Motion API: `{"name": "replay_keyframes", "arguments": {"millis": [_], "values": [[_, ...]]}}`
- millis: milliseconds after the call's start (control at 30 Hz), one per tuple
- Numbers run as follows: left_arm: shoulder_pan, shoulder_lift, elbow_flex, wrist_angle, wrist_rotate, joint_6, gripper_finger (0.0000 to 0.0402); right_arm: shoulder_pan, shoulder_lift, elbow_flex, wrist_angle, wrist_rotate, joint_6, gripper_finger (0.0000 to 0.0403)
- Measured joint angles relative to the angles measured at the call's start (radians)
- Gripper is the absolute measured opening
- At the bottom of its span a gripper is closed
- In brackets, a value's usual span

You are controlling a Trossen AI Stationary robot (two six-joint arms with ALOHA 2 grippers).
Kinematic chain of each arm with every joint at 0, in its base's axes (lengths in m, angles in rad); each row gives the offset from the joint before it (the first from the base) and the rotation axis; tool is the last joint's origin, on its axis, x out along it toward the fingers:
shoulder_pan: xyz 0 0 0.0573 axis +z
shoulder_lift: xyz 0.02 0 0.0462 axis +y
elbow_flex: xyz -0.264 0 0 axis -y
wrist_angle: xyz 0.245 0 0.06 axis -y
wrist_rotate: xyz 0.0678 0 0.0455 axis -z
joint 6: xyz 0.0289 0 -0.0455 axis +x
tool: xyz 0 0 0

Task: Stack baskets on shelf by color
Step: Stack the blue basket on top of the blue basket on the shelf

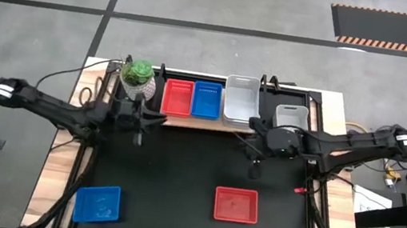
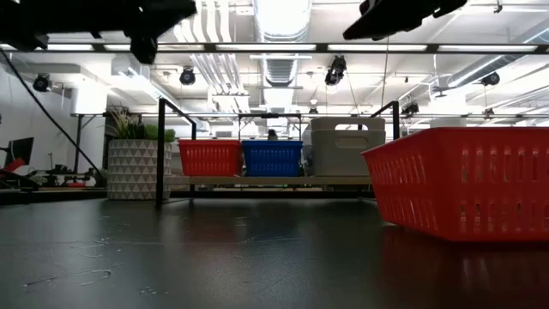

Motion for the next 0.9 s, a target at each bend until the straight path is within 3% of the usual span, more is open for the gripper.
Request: {"name": "replay_keyframes", "arguments": {"millis": [100,267,567,733,900], "values": [[-0.006,0.076,0.0,0.002,0.0,-0.112,0.0038,0.0,-0.031,-0.076,0.145,-0.022,-0.075,0.0008],[-0.031,0.199,0.034,0.055,-0.008,-0.206,0.0038,-0.042,-0.048,-0.2,0.4,-0.148,-0.181,0.0008],[-0.111,0.37,0.167,0.033,-0.008,-0.353,0.0038,-0.142,-0.089,-0.264,0.469,-0.157,-0.205,0.0008],[-0.16,0.392,0.253,-0.159,-0.008,-0.567,0.0038,-0.147,-0.138,-0.282,0.463,-0.16,-0.221,0.0008],[-0.187,0.406,0.419,-0.6,0.003,-0.856,0.0037,-0.147,-0.194,-0.301,0.457,-0.16,-0.212,0.0008]]}}
